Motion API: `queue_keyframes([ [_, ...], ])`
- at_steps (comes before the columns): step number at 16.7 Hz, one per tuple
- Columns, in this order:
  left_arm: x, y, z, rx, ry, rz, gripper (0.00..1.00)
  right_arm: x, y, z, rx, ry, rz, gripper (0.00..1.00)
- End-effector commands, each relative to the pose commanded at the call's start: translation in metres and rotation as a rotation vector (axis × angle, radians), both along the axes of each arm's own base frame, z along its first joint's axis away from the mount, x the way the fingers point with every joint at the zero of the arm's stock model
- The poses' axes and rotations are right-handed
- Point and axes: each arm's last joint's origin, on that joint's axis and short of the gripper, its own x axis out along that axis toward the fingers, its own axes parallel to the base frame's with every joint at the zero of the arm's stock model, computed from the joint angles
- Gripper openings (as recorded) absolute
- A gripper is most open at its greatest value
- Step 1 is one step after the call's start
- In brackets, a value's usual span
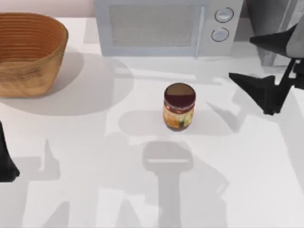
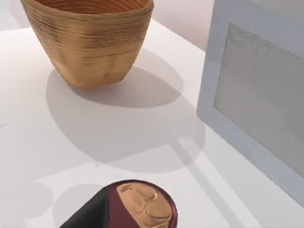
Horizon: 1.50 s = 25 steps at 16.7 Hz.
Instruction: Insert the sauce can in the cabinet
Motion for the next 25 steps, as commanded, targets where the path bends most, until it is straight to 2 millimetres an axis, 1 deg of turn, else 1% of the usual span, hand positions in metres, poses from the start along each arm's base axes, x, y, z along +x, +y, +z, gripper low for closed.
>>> queue_keyframes([
  [3,0.0,0.0,0.0,0.0,0.0,0.0,1.0,0.043,0.015,-0.044,0.022,0.016,0.185,1.0],
  [5,0.0,0.0,0.0,0.0,0.0,0.0,1.0,0.063,0.024,-0.078,0.043,0.024,0.292,1.0],
  [8,0.0,0.0,0.0,0.0,0.0,0.0,1.0,0.082,0.034,-0.126,0.076,0.033,0.42,1.0],
  [10,0.0,0.0,0.0,0.0,0.0,0.0,1.0,0.087,0.038,-0.151,0.095,0.036,0.481,1.0],
  [11,0.0,0.0,0.0,0.0,0.0,0.0,1.0,0.088,0.04,-0.16,0.103,0.038,0.503,1.0],
  [13,0.0,0.0,0.0,0.0,0.0,0.0,1.0,0.09,0.042,-0.17,0.111,0.039,0.527,1.0],
  [19,0.0,0.0,0.0,0.0,0.0,0.0,1.0,0.09,0.04,-0.171,0.112,0.043,0.522,1.0],
  [21,0.0,0.0,0.0,0.0,0.0,0.0,1.0,0.091,0.05,-0.172,0.11,0.04,0.528,1.0],
  [25,0.0,0.0,0.0,0.0,0.0,0.0,1.0,0.092,0.082,-0.175,0.109,0.039,0.529,1.0],
])
